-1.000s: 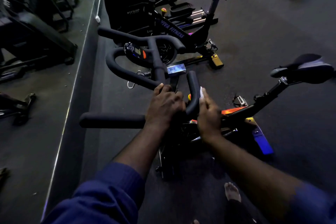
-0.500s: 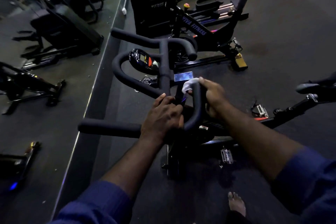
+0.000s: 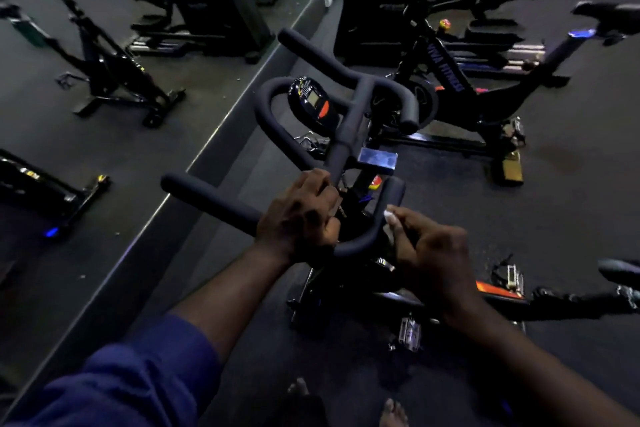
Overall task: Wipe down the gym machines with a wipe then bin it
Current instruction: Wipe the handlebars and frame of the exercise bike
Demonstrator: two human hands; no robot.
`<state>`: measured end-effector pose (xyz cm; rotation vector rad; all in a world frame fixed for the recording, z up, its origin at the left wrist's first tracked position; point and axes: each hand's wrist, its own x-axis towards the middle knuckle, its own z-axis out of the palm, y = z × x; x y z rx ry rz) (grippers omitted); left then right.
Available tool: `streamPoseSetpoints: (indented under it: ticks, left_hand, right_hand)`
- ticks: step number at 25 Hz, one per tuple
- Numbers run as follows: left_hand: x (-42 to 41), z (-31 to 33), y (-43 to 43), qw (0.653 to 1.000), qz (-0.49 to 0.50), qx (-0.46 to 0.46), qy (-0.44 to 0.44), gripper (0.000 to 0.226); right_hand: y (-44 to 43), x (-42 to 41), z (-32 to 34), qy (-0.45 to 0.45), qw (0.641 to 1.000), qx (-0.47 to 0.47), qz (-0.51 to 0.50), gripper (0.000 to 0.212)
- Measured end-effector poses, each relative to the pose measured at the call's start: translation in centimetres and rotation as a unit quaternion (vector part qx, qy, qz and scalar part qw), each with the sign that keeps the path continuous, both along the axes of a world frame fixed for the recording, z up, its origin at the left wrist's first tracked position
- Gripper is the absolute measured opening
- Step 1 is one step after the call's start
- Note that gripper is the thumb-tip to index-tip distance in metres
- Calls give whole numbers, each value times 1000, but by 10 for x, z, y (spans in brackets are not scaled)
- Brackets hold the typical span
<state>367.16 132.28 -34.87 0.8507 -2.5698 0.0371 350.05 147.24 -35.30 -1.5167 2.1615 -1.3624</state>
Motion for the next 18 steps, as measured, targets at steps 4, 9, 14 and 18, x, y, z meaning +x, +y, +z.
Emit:
streamPoseSetpoints:
  ticks: [4,9,14,18]
  left_hand:
    - [8,23,-29,958,83,110,252,17]
    - [44,81,-108,866,284,312,269,21]
    - [80,98,-139,927,200,303,-94,42]
    - [79,92,-147,932,86,303,-179,46]
  right_hand:
    - [-61,-3,49,2,994,4,109,25]
    - [-186,48,72,130,968,-42,211,47]
    - [-194,80,54,174,963,2,206,77]
    - [-191,85,71,252,953,57,160,44]
